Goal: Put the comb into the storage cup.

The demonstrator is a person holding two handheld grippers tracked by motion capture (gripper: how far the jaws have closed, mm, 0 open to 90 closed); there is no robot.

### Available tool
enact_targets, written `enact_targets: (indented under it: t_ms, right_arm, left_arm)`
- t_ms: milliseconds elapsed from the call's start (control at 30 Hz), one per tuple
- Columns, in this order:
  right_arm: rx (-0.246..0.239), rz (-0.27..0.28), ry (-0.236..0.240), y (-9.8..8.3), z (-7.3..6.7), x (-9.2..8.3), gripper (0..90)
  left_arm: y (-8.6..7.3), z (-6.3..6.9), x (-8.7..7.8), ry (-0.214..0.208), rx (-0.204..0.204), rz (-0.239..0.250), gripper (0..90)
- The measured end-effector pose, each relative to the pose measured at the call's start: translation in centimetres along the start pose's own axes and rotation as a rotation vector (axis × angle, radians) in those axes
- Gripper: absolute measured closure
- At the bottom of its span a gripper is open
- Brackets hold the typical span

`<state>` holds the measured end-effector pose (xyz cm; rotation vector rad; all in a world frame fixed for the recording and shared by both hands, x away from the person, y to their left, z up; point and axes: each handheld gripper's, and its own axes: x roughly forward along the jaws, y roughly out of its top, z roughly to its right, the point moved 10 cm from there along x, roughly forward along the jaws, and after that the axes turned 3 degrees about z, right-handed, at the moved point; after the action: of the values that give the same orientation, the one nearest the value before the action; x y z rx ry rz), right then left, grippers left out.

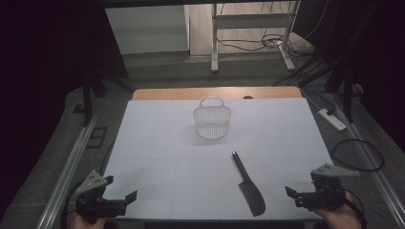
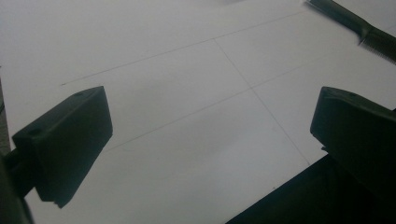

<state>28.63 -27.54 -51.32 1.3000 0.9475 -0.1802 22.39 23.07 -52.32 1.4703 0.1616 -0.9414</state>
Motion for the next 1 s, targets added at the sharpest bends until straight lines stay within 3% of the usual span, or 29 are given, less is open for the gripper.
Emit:
enact_targets:
  t_ms: [1000]
  right_arm:
    - [-0.023, -0.025, 0.037, -0.03, -0.49, 0.26, 0.0]
  left_arm:
    - [0.00, -0.09, -0.06, -0.026, -0.023, 0.006, 0.0]
